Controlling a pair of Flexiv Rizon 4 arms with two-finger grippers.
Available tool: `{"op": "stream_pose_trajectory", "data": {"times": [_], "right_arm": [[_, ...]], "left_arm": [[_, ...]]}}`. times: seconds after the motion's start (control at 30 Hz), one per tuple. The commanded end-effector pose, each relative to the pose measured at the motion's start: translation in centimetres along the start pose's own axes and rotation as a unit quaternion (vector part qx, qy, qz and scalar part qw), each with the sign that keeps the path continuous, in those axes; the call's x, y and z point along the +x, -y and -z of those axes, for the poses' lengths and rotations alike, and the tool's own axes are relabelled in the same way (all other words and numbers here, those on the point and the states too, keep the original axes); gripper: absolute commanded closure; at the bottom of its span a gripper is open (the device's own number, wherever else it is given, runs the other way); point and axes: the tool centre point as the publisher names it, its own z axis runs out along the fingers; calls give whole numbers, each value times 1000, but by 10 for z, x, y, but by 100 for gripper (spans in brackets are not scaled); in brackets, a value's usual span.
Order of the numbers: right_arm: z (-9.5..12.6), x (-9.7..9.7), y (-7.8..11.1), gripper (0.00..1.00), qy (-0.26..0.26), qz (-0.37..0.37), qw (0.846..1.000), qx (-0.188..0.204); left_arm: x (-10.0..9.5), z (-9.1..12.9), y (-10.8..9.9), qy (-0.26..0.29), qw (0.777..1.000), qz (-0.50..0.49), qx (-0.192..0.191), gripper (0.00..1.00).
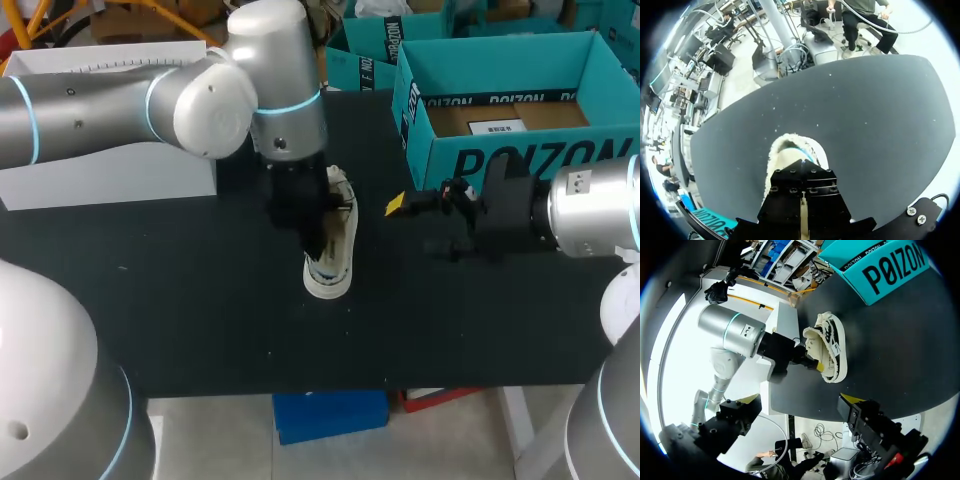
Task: Take the shoe out of the shoebox, open the shoe tongue, remove and reinsert the insole, then place the shoe into the shoebox
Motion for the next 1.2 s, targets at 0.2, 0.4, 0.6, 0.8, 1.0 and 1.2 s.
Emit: {"op": "stream_pose_trajectory", "data": {"times": [0.2, 0.4, 0.6, 0.8, 1.0, 1.2], "right_arm": [[0, 1, 0, 0, 0, 0, 1000, 0], [0, 1, 0, 0, 0, 0, 1000, 0], [0, 1, 0, 0, 0, 0, 1000, 0], [0, 1, 0, 0, 0, 0, 1000, 0], [0, 1, 0, 0, 0, 0, 1000, 0], [0, 1, 0, 0, 0, 0, 1000, 0]], "left_arm": [[2, -20, -7, -19, 1000, 2, -3, 100], [1, -34, -9, -29, 1000, 1, 3, 100], [-5, -39, -10, -33, 999, -1, 6, 100], [-6, -32, -11, -35, 999, -2, 0, 100], [-3, 0, -6, -28, 999, 12, -28, 100], [7, 40, -1, -6, 998, 45, -53, 83]]}}
